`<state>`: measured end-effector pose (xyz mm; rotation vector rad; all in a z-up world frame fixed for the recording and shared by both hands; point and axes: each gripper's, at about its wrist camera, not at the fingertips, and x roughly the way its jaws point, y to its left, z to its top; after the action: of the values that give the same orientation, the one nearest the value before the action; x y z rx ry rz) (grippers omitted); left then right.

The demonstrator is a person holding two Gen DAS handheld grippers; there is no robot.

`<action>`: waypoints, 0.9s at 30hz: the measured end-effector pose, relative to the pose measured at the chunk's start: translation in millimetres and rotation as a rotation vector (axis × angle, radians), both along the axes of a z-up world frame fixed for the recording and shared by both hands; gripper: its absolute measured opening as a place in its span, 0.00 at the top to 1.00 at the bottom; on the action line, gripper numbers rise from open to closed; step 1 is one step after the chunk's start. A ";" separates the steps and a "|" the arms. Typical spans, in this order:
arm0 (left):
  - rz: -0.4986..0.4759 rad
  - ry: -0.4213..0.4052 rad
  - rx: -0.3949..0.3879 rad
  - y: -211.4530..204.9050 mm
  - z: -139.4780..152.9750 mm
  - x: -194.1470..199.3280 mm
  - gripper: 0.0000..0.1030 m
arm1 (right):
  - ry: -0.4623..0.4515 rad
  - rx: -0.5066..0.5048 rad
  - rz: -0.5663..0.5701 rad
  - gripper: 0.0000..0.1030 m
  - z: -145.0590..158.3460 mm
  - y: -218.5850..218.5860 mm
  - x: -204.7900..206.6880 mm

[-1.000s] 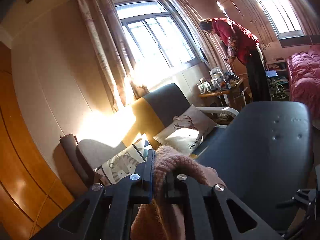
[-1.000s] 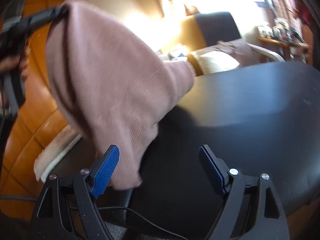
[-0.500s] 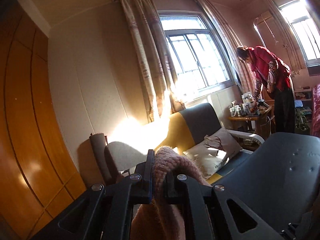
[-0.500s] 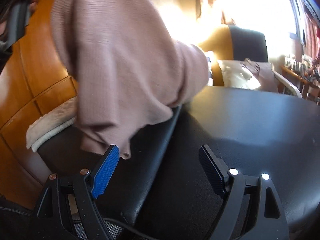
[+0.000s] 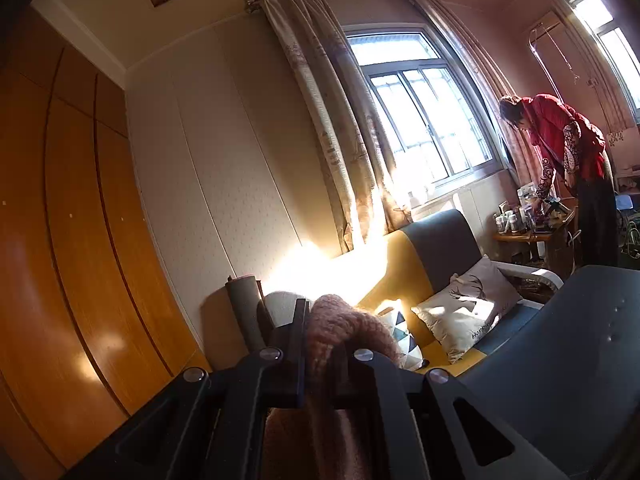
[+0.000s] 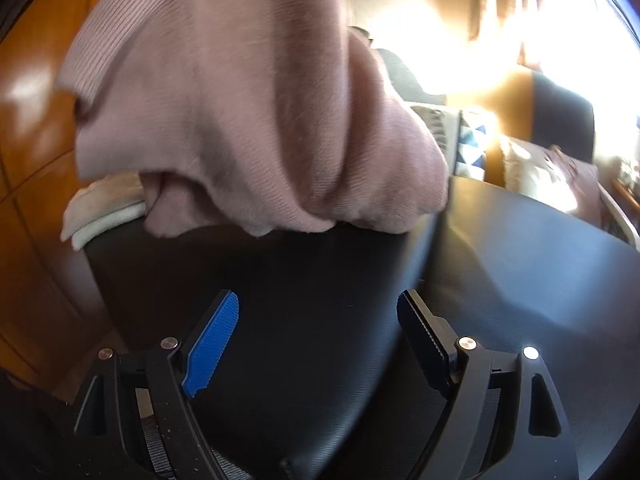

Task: Fold clothes

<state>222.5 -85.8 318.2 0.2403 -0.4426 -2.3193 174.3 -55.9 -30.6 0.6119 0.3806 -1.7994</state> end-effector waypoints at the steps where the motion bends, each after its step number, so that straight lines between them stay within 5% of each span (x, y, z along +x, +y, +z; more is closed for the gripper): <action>1: -0.002 -0.001 -0.012 4.4 4.5 -1.4 0.94 | -0.001 -0.001 0.013 0.18 -0.1 -0.7 3.8; 10: -0.045 0.017 -0.022 42.4 43.8 -14.9 0.94 | 0.075 -0.083 0.046 0.18 11.8 6.7 41.2; 20: -0.088 0.029 -0.030 73.7 58.4 -8.6 0.94 | -0.003 -0.144 -0.206 0.18 24.5 18.4 11.4; 27: -0.090 0.071 0.023 73.1 70.5 8.7 0.94 | 0.028 -0.220 -0.314 0.18 38.2 31.3 2.1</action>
<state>231.2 -12.7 388.7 0.1514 -0.3983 -2.4139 176.4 -24.7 7.6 0.5112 0.1045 -2.1168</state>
